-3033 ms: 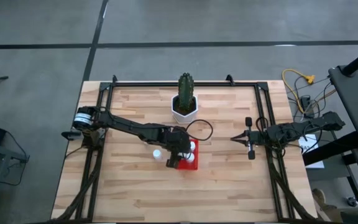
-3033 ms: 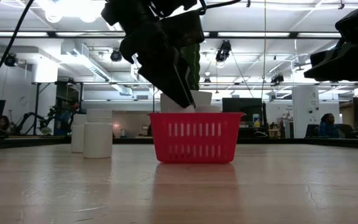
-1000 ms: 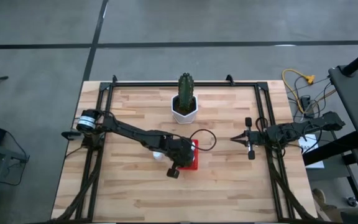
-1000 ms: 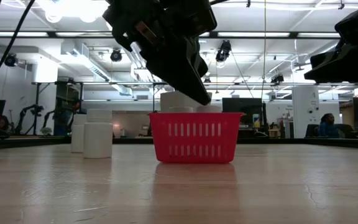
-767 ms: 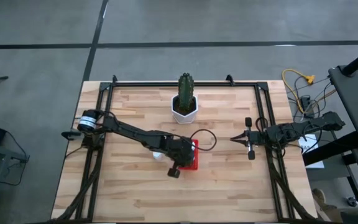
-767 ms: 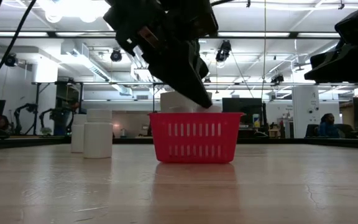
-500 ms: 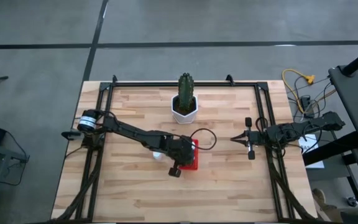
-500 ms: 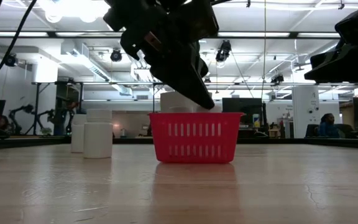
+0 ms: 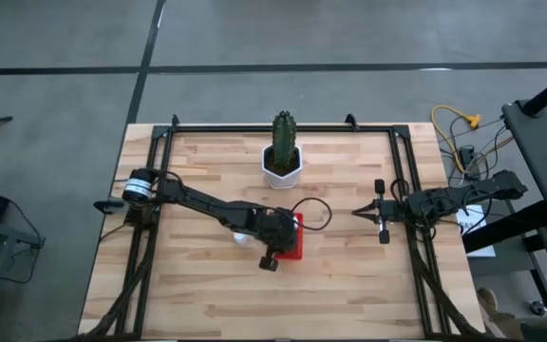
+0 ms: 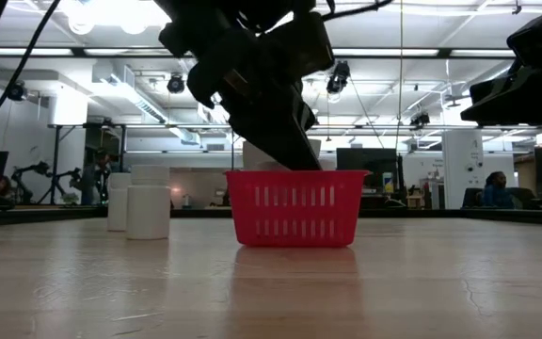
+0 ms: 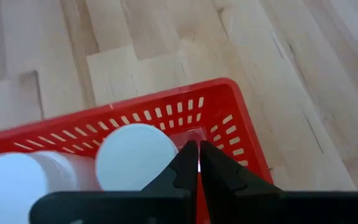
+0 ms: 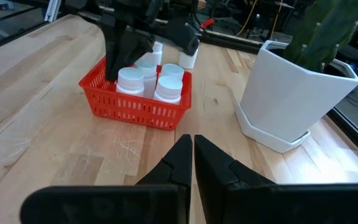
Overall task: Pick and place pill bottles into a basket
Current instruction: Adjust the white pill bottle in the red bin
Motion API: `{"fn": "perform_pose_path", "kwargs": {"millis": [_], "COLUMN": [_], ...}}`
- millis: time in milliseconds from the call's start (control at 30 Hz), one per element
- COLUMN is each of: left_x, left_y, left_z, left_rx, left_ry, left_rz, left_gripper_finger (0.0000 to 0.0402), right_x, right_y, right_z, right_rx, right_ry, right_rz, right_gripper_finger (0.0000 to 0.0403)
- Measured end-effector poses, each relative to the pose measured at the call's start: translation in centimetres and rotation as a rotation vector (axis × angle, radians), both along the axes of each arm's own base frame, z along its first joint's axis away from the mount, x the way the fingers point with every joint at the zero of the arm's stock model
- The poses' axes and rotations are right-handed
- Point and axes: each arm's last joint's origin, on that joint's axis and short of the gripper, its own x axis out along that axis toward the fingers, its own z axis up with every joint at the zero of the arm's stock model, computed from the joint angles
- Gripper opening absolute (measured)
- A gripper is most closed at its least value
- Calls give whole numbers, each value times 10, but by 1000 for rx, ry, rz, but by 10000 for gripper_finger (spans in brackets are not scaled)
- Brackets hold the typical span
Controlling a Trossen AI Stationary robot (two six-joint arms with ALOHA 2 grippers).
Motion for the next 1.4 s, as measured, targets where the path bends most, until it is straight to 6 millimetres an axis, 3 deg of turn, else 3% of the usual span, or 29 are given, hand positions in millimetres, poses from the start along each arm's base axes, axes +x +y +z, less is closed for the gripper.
{"fn": "perform_pose_path", "kwargs": {"millis": [233, 1400], "left_x": [2, 6], "left_y": [-1, 0], "left_z": [-8, -4], "left_rx": [-24, 19], "left_ry": [16, -8], "left_rz": [-12, 27], "left_gripper_finger": [0, 0], "right_x": [0, 0], "right_y": [0, 0], "right_z": [0, 0], "right_rx": [0, -1], "right_ry": [0, 0], "right_rz": [-1, -1], "right_gripper_finger": [8, 9]}}
